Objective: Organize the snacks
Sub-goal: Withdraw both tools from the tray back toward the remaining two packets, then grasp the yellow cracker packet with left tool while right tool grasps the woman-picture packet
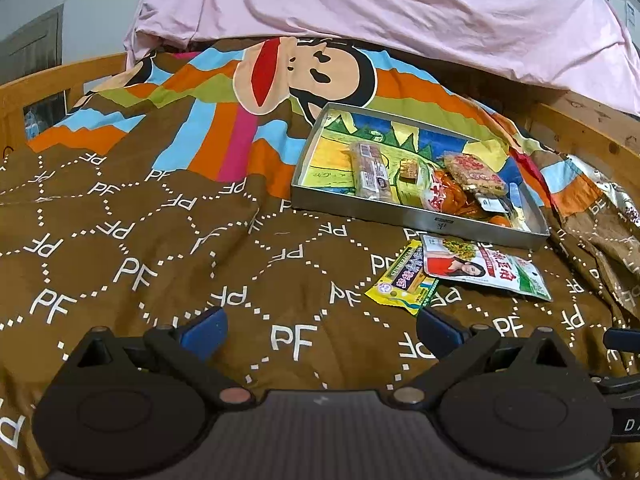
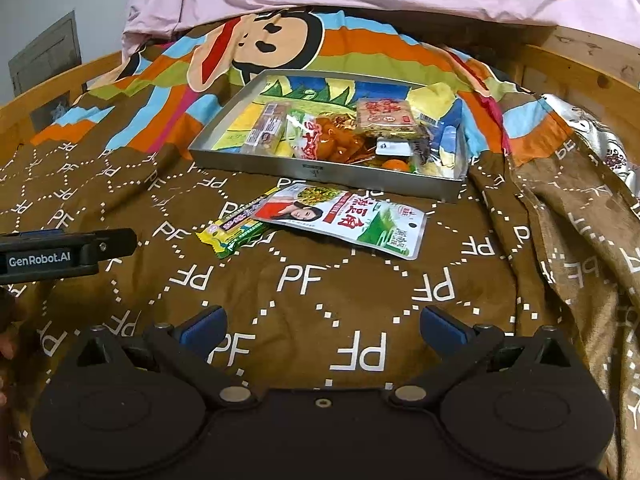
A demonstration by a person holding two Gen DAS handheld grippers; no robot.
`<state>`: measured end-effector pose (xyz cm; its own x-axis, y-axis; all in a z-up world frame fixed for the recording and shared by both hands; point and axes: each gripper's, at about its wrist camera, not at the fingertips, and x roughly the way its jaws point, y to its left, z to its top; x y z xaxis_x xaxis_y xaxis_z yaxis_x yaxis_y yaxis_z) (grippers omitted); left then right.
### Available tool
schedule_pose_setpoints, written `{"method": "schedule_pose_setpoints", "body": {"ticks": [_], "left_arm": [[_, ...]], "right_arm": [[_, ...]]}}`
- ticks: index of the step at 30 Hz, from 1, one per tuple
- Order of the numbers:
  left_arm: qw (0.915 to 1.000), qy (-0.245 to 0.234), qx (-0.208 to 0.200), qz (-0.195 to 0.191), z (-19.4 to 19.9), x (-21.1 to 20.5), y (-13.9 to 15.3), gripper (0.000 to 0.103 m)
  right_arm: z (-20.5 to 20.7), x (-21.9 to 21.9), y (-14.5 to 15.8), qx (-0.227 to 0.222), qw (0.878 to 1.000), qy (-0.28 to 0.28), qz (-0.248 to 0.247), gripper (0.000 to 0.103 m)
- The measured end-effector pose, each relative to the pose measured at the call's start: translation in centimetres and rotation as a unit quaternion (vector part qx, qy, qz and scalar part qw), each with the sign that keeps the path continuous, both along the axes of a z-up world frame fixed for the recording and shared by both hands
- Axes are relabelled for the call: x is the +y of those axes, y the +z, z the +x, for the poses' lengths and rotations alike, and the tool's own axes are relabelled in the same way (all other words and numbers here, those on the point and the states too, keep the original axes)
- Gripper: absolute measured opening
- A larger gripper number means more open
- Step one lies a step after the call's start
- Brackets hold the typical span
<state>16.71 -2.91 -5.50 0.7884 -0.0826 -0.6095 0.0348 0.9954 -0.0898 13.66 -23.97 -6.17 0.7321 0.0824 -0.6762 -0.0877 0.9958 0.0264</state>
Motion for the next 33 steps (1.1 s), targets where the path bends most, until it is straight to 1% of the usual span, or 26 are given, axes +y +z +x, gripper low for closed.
{"method": "schedule_pose_setpoints", "body": {"ticks": [6, 17, 21, 26, 29, 31, 33], "left_arm": [[1.0000, 0.004, 0.006, -0.001, 0.2, 0.0, -0.3, 0.103], [1.0000, -0.001, 0.005, 0.003, 0.2, -0.2, -0.4, 0.103], [1.0000, -0.003, 0.001, 0.008, 0.2, -0.4, -0.3, 0.103], [0.9998, -0.011, -0.007, 0.017, 0.8, -0.9, -0.1, 0.103], [0.9994, -0.023, -0.013, 0.020, 1.4, -1.2, -0.1, 0.103], [0.9989, -0.033, -0.018, 0.029, 2.0, -1.6, -0.1, 0.103], [0.9980, -0.045, -0.025, 0.037, 2.6, -2.2, -0.2, 0.103]], "right_arm": [[0.1, 0.3, -0.1, 0.002, 1.000, 0.007, -0.004, 0.102], [0.2, 0.4, -0.2, 0.004, 1.000, 0.007, -0.007, 0.102], [0.6, 0.3, 0.0, -0.002, 1.000, 0.009, -0.014, 0.102], [2.1, 0.6, 0.1, -0.028, 0.997, 0.031, -0.064, 0.102], [3.0, 0.7, 0.0, -0.046, 0.993, 0.053, -0.098, 0.102], [3.6, 0.8, -0.4, -0.059, 0.986, 0.083, -0.129, 0.102], [4.1, 1.0, -1.1, -0.076, 0.976, 0.113, -0.172, 0.102]]}}
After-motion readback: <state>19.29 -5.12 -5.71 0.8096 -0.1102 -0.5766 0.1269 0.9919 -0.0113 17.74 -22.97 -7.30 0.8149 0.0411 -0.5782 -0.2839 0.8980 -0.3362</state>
